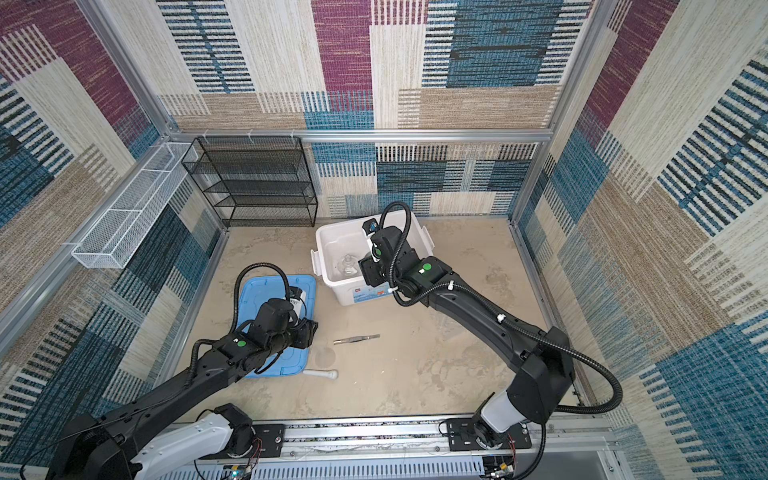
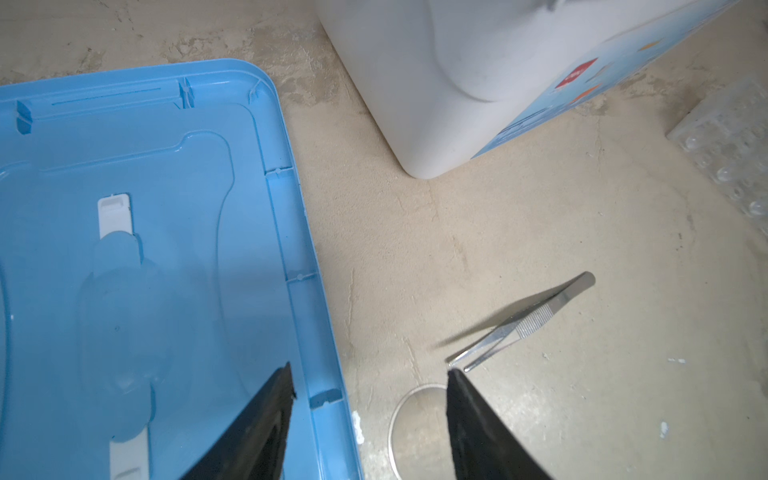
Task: Organize the chemistry lab equipment
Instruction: 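Lift the white dish with the right gripper and carry it over the bin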
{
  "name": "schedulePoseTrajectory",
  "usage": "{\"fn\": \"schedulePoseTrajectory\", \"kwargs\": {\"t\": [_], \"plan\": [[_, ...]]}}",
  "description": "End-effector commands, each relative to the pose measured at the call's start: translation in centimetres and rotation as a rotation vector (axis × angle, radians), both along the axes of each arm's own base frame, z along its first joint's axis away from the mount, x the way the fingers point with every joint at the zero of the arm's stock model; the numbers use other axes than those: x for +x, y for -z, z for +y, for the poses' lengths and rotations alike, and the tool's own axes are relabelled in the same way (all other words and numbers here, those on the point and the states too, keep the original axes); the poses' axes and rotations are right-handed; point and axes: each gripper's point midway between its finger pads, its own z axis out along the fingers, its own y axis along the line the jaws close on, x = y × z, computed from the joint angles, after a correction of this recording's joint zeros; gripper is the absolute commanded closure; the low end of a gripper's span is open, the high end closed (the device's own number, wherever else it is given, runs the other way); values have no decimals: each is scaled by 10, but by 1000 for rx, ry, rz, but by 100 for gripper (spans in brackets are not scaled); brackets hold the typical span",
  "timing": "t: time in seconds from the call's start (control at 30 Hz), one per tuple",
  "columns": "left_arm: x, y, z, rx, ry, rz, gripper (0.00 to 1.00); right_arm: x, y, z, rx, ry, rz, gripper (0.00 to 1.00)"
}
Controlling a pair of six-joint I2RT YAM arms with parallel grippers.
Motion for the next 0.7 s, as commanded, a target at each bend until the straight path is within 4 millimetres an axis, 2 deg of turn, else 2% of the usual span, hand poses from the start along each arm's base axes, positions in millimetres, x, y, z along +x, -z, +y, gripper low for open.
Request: {"fn": "schedulePoseTrajectory", "kwargs": {"t": [0.0,0.13,0.27,0.4,0.53,0.67], "plan": [[-1,-2,0,2,8,-4,39,20,3,11,-49,-92,-35,40],[-1,-3,1,2,6,-7,39,50,22,11,-48,-131,16,42],[-2,-1,1,-2,5,-13,38,80,28,9,-44,-135,31,41],[-4,3,2,-2,6,-4,38,103,46,20,-29,-175,79,42],[-7,5,4,2,3,1,38,117,73,32,-53,-201,140,42],[-9,6,7,3,-6,-5,38,130,91,38,-59,-211,165,42]]}}
